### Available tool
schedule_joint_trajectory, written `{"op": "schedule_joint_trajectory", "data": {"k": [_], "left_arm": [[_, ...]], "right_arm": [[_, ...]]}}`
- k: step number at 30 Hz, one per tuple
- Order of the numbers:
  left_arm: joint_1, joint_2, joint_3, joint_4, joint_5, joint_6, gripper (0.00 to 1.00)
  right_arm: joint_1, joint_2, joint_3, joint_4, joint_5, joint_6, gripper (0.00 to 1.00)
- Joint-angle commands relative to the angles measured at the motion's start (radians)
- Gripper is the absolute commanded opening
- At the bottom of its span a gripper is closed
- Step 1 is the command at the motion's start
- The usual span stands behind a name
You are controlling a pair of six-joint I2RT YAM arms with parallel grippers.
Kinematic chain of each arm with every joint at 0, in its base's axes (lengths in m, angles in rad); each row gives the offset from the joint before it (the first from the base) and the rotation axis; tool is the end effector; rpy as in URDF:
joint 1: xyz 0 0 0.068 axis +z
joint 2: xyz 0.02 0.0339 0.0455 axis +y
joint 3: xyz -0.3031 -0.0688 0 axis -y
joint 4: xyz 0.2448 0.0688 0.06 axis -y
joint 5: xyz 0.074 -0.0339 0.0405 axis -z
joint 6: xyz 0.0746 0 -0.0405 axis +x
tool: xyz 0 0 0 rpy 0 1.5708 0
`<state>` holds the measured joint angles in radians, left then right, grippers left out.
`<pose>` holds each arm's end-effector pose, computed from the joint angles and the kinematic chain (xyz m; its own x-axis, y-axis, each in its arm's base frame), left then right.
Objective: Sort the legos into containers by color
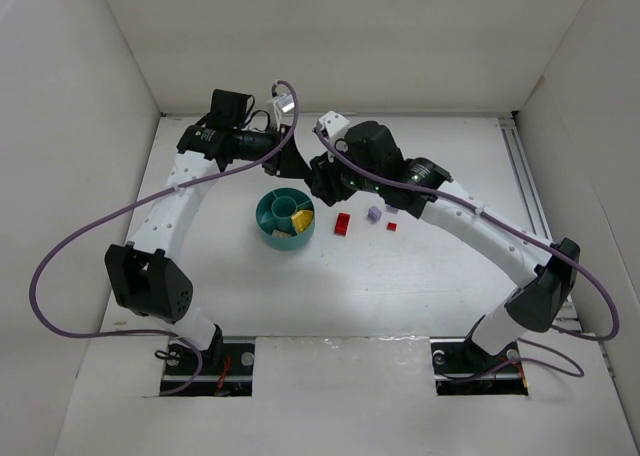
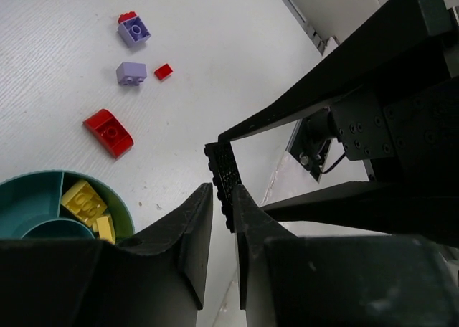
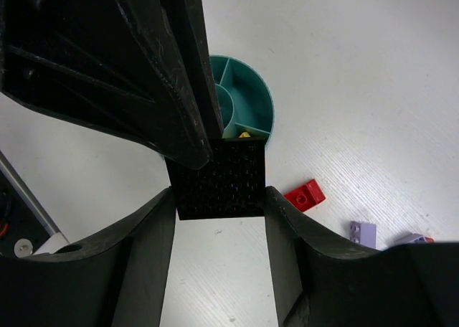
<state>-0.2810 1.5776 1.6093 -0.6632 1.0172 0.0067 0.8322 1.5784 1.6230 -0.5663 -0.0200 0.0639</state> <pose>0.3247 -0.1598 0.4175 -0.5618 0.1658 -0.8105 0.8092 0.3136 -0.4968 0.2635 0.2916 0.4134 -0.3828 -0.3256 -0.8646 -0.7280 0.6825 0.0653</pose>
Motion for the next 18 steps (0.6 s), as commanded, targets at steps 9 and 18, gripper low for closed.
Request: {"op": "schedule_joint_trajectory", "data": {"k": [9,18], "left_arm": [[0.011,-0.068,-0.031,0.010,-0.081,0.016,0.00],[0.131,-0.280,-0.237,0.097,-0.547,-0.031,0.00]], "right_arm": [[0.007,-0.029,-0.049,0.135,0.074,0.014,0.81],[-0.103,-0.195,-0.353,0.169,0.023,0.096,0.83]]}}
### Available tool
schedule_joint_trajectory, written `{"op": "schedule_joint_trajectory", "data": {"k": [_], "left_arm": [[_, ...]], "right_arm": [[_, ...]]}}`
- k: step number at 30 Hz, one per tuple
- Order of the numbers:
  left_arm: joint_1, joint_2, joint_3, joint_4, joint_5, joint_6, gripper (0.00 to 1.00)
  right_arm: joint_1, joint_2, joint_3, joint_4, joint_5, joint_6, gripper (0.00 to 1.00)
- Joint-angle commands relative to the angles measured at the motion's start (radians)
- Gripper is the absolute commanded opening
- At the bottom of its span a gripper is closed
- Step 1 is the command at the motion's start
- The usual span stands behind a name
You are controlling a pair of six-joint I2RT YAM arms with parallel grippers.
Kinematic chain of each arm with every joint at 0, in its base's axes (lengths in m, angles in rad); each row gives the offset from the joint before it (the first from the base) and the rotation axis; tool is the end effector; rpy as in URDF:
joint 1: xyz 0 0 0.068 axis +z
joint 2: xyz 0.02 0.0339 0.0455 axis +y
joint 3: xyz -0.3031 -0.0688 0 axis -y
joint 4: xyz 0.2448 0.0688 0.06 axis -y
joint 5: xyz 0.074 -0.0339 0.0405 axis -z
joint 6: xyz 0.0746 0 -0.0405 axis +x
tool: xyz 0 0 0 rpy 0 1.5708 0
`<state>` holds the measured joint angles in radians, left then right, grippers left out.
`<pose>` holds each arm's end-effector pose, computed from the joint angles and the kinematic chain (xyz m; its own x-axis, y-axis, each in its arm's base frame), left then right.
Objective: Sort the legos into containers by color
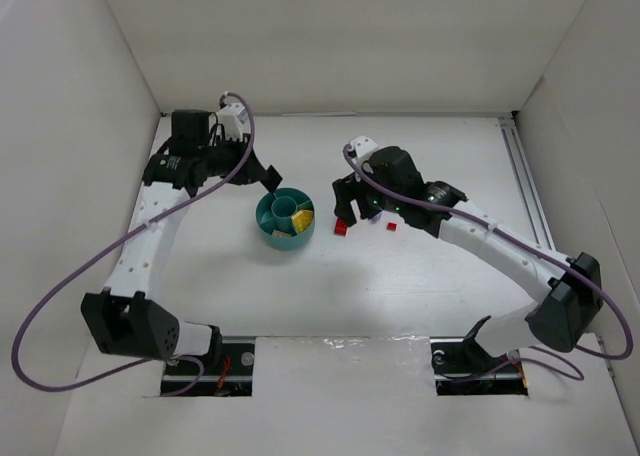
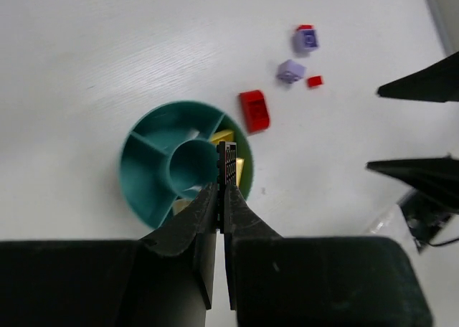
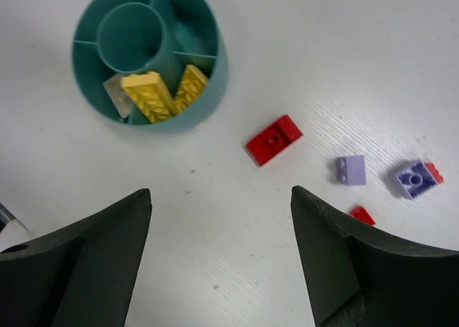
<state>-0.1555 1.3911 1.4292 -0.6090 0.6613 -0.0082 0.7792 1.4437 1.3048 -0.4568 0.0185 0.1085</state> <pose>0.3090 -0.0948 0.4092 -0.5390 0.0780 -0.8387 0.6283 0.7003 -0.3388 0.2538 0.2487 0.3563 -0.4718 -0.3138 -0.8240 -0.6444 0.7606 0.0793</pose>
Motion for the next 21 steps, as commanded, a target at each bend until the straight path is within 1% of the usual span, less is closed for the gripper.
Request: {"op": "schedule_joint_trajectory", "data": {"k": [1,3,4,5,9,12,16,17,21], "left_arm": [[0.005,-0.107,-0.081,0.032,-0.215,0.026,0.00],[0.005,-0.147,-0.127,0.014,-0.227,0.066,0.00],[0.005,-0.158,-0.165,0.005,-0.283,0.066,0.00],[0.005,-0.158,-0.180,0.005,-0.313,0.038,0.00],[0.005,-0.184,-0.227,0.015,-0.356,-0.007,0.00],[0.005,-0.173,-0.256,0.024,-0.410,-0.030,0.00],[-0.015,-0.150,-0.265,0.054,-0.427,-0.041,0.00],[-0.038,-0.138,-0.265,0.075,-0.443,-0.041,0.00],[-0.056,-0.072,-0.242,0.103,-0.457,-0.041,0.00]], "right_arm": [[-0.090,-0.060,-0.047,0.050,-0.043,0.051,0.83],[-0.132,-0.060,-0.071,0.050,-0.072,0.074,0.83],[-0.150,-0.060,-0.072,0.041,-0.072,0.074,0.83],[-0.179,-0.060,-0.072,0.041,-0.081,0.074,0.83],[-0.234,-0.051,-0.072,0.032,-0.104,0.083,0.83],[-0.247,-0.040,-0.072,0.023,-0.115,0.083,0.83],[-0.247,-0.040,-0.072,0.023,-0.115,0.083,0.83],[-0.247,-0.040,-0.081,0.023,-0.115,0.083,0.83],[-0.256,-0.040,-0.081,0.014,-0.124,0.083,0.83]]}}
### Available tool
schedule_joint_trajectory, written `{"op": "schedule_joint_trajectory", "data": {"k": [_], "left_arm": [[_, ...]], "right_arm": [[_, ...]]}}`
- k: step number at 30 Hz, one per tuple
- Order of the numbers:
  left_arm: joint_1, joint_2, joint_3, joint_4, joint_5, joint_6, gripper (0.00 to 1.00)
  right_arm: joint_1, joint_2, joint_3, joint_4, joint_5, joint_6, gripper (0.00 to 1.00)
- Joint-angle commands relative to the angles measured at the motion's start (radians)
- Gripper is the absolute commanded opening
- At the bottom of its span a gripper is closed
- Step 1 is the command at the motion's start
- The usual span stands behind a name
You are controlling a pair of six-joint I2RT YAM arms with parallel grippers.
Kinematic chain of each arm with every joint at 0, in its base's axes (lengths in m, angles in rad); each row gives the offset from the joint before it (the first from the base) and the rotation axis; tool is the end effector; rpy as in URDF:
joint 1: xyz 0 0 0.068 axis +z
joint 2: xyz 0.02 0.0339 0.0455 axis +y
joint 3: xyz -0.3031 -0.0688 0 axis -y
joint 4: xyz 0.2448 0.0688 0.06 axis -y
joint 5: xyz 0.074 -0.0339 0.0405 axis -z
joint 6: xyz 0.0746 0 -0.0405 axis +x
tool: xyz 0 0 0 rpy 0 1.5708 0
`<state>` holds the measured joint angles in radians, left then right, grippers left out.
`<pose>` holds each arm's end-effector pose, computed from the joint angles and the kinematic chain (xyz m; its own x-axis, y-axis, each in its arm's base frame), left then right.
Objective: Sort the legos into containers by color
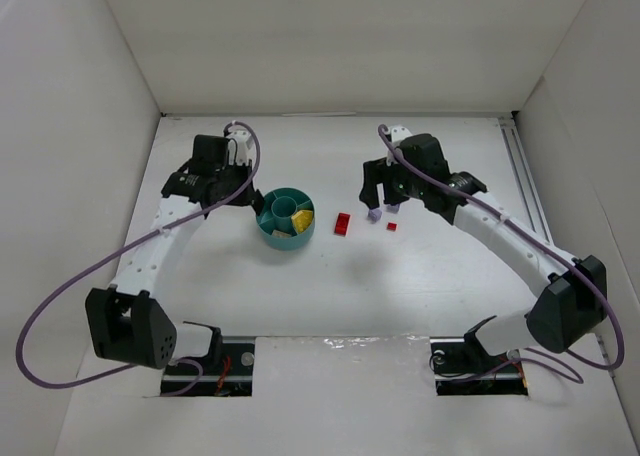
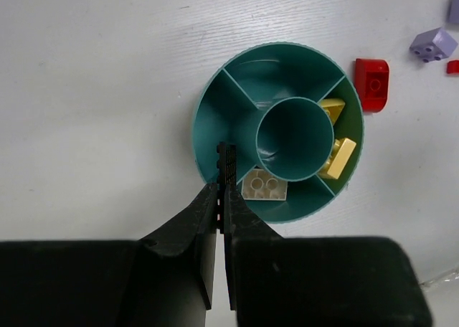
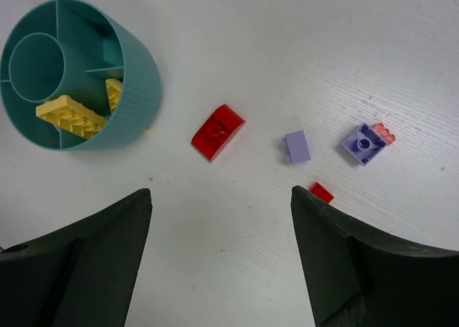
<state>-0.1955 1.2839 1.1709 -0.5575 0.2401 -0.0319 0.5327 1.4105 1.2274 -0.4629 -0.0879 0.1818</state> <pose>0.2898 -0.0755 0.3452 -0.6211 0.0914 -0.7784 0.3518 0.9200 -0.1727 0.2910 0.1792 0.3379 -0.6124 -0.1520 -0.7758 -0.4632 0.8642 0.1963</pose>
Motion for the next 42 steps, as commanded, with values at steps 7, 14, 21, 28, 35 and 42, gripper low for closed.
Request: {"op": "schedule_joint_trajectory", "data": {"k": [7,14,21,28,35,42], "left_arm": [[-0.027,0.138,0.045,0.085,-0.067,0.029,0.00],[-0.036,0.181,0.073,0.094,-0.079,0.075,0.00],[-0.055,0.212,0.073,0.076,-0.079,0.121,0.16],[-0.055,0.203,0.073,0.067,-0.079,0.144,0.26],[-0.006,0.029,0.043,0.182,-0.021,0.109,0.39],[0.053,-0.015,0.062,0.170,-0.078,0.037,0.79]], "right_arm": [[-0.031,-0.007,-0.003,0.010,-0.018,0.010,0.83],[-0.031,0.002,-0.003,0.001,-0.036,0.001,0.83],[-0.031,0.021,0.024,-0.008,-0.078,0.001,0.83],[-0.022,0.068,0.067,-0.007,-0.124,0.034,0.81],[0.050,0.243,0.269,0.076,-0.076,0.054,0.80],[0.102,0.464,0.472,0.064,-0.036,-0.005,0.85]]}}
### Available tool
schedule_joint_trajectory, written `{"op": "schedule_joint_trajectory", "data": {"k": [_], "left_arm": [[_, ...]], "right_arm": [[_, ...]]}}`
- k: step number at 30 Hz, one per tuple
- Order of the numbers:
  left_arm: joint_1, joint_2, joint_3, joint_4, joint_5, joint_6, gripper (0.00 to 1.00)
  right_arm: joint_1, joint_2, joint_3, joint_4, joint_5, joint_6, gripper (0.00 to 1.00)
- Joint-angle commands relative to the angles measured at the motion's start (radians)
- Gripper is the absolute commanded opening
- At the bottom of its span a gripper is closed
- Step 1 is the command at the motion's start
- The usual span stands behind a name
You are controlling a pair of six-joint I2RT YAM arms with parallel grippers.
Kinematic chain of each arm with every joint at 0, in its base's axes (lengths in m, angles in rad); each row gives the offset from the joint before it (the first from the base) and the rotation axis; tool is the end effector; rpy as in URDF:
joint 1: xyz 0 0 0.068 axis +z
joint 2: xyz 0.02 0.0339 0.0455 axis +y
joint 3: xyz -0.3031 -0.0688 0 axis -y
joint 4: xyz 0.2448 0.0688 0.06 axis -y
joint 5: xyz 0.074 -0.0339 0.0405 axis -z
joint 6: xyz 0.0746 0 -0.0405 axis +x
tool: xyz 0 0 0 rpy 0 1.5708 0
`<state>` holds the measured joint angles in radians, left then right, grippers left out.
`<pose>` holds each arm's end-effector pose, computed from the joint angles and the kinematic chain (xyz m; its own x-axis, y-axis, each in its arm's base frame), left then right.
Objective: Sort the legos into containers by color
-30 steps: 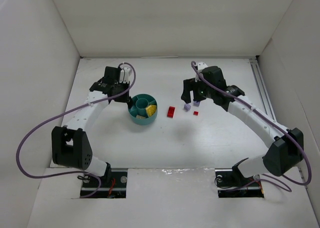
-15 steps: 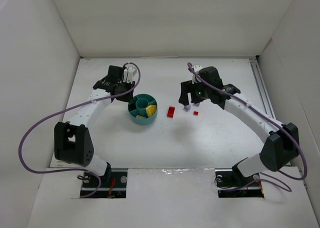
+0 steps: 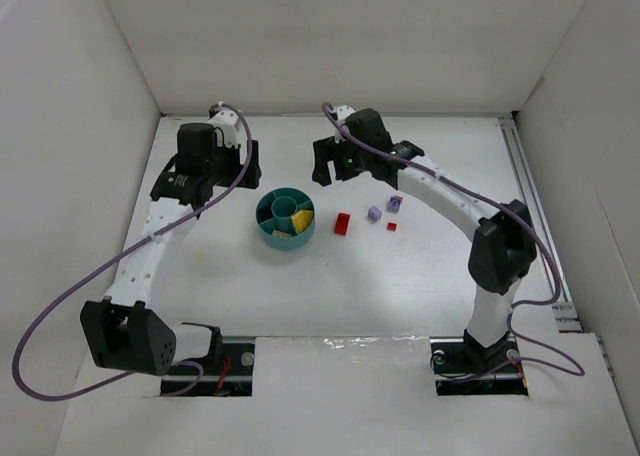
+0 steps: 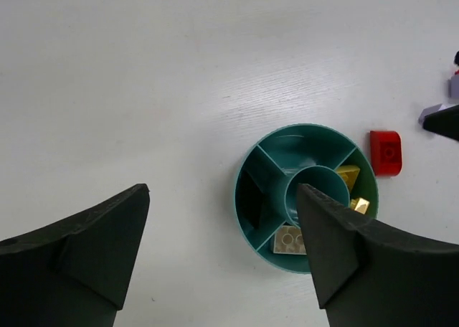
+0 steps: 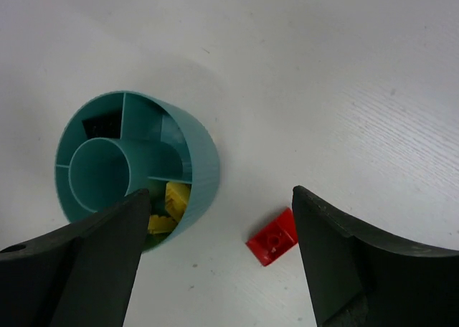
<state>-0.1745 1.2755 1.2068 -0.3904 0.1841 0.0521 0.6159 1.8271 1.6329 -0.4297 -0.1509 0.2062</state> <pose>0.3051 -0.0677 0.3812 -0.4185 0.1258 -0.8995 0.3546 0.9344 -0.0343 0.3760 0.2798 0.3320 -0.6041 -0.1796 -0.7764 -0.5589 0.7900 0.2521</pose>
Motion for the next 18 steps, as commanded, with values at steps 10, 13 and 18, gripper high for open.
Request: {"op": "schedule_joint_trajectory", "data": {"k": [10,13,18], "left_arm": [[0.096,-0.007,0.008,-0.007,-0.011,-0.095,0.91],[0.096,-0.007,-0.001,-0.007,-0.011,-0.095,0.91],[0.096,0.002,-0.001,-0.007,-0.011,-0.095,0.92]], "right_arm": [[0.038,0.147,0.097,0.031,0.007,-0.120,0.86],[0.038,0.170,0.123,0.042,0.007,-0.120,0.86],[0.047,0.201,0.160,0.042,-0.003,-0.139,0.86]]}}
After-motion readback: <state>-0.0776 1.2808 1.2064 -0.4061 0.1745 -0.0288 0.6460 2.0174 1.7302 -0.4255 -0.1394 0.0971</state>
